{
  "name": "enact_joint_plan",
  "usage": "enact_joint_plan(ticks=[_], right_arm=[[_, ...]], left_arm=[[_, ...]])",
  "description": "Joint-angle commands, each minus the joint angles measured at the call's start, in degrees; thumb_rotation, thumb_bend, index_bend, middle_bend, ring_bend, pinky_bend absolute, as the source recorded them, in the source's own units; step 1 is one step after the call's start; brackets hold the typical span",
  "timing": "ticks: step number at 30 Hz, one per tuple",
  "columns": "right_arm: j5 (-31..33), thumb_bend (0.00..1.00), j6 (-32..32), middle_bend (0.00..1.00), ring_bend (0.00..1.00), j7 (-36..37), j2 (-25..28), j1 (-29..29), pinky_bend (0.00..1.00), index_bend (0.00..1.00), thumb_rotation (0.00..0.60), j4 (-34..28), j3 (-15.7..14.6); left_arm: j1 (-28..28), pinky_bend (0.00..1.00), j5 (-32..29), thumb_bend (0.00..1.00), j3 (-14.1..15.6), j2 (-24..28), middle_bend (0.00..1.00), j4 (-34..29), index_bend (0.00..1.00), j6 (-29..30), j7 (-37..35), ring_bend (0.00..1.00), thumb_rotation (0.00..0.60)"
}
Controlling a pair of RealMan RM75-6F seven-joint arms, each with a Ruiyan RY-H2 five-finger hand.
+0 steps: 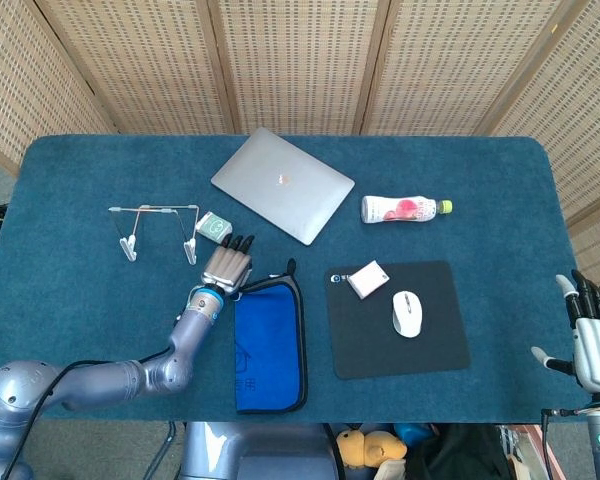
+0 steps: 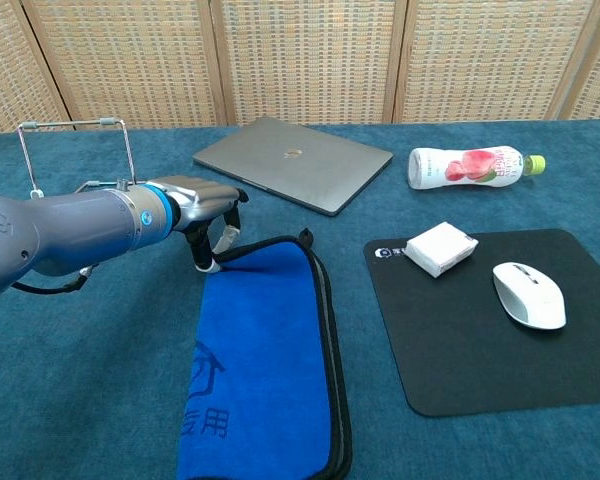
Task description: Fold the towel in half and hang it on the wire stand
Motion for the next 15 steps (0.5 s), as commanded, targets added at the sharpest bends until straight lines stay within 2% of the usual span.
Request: enact_joint_plan(ticks=[1,10,15], right_arm=[[0.0,0.0,0.0,0.0,0.0,0.0,0.0,0.0,0.0,0.0,0.6,0.0,0.0],[-0.1,0.0,0.1,0.0,0.0,0.2,0.1,-0.1,0.0,0.0,0.6,0.0,0.0],[0.0,0.0,0.1,0.0,0.0,0.4,0.2,-0.1,0.0,0.0,0.6,0.0,0.0]], left_arm=[[0.1,0.0,0.4,0.42,0.1,0.0,0.0,-0.1,0.76,0.1,-0.5,0.0,0.6],[0.0,0.0,1.6,0.55,0.5,0.2,0.0,-0.7,0.76,0.5,-0.9,0.0,0.6],[-0.4,0.0,3.5,0.56,-0.6,1.6,0.0,-2.4,0.78,1.5,-1.8,0.0,0.6]])
